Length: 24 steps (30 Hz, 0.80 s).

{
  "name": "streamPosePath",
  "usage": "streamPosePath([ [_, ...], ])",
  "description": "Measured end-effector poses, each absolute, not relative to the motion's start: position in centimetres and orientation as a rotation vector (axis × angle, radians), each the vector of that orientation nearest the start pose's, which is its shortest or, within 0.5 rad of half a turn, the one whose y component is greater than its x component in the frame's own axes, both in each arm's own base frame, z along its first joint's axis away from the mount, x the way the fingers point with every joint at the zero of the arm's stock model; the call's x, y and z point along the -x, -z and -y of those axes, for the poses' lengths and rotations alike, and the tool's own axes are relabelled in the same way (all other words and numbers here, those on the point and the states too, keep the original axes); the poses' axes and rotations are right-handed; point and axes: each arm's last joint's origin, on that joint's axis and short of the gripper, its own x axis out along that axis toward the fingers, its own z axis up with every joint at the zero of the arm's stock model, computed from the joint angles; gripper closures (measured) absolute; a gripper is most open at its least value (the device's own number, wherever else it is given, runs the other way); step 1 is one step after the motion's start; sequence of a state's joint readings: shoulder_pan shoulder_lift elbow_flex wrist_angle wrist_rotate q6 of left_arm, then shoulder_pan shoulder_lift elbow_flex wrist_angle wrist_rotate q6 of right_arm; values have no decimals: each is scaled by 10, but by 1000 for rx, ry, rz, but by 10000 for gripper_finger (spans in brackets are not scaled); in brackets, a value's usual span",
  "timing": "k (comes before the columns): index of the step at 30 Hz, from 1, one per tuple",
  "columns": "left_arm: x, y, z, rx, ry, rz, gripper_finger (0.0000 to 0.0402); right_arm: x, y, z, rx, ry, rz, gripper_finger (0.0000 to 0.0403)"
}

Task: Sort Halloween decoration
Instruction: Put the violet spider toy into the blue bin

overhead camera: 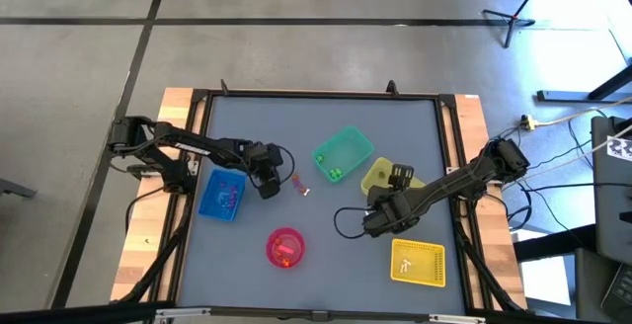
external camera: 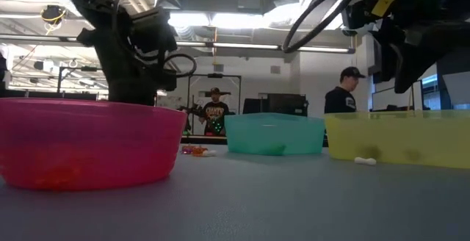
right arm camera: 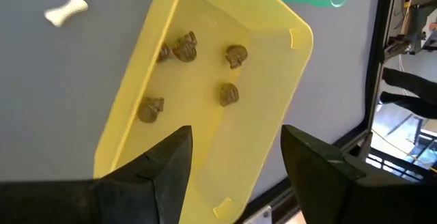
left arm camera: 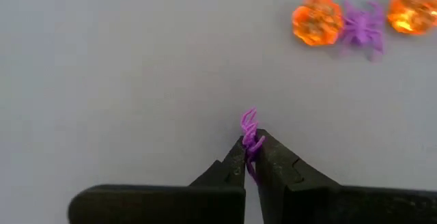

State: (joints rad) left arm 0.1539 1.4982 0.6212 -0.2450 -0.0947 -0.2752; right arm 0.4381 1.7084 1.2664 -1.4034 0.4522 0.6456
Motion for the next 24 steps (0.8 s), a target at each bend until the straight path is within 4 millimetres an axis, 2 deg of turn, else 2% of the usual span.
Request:
streamPosePath([
  [5, -250, -148, -42, 251, -364, -1144, 400, -256, -231, -107, 295, 514, -1559, 180],
  [11, -261, -182, -36, 212, -292, -1242, 401, -265, -250, -111, 242, 487, -1508, 180],
  [18, -277, -233, -7, 168, -168, -1253, 401, -275, -264, -116, 176, 456, -1417, 180],
  [24, -263, -263, 28, 99, -47, -1437, 401, -283, -264, -121, 102, 413, -1353, 180],
])
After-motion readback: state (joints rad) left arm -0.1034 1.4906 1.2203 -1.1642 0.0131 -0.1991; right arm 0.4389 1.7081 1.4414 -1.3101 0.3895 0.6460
